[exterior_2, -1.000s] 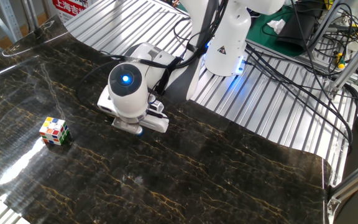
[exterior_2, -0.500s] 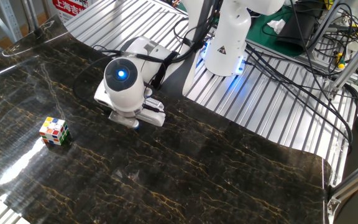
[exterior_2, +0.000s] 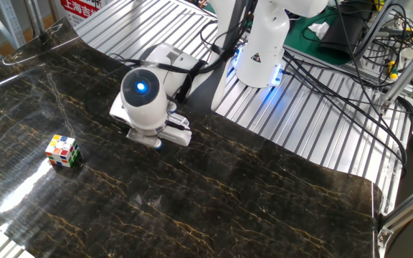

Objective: Push the soccer ball into the goal

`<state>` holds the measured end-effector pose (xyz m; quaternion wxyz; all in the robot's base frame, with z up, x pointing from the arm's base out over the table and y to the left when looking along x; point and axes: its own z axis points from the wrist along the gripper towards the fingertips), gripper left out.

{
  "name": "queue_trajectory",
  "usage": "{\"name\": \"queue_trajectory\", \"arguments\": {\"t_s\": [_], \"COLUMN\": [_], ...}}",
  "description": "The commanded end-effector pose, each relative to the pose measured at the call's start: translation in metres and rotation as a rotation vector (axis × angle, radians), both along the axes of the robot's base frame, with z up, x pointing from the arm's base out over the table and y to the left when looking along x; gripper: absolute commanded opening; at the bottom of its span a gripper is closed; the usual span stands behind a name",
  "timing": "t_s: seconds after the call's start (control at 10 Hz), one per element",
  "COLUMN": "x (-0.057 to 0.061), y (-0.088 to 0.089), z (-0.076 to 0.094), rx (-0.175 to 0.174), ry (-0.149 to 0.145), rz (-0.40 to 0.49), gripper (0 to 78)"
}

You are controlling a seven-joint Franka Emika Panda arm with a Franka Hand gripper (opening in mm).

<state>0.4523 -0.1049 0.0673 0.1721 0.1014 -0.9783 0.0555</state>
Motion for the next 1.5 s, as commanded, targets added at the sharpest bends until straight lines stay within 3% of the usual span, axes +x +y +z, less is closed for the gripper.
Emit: {"name": "queue_trajectory", "arguments": {"t_s": [0.1,0.6,0.8,1.2,1.5], "x": [0.003,0.004,0.007,0.012,0.027], "y": [0.003,0.002,0.001,0.002,0.015], "z": [0.004,0.005,0.007,0.012,0.032], "rx": [0.005,-0.015,-0.012,-0.011,-0.001], "ry": [0.007,0.044,0.031,0.033,-0.002], "rz": [-0.002,0.001,-0.003,-0.002,-0.019], "gripper": [0.0,0.0,0.0,0.0,0.0]}}
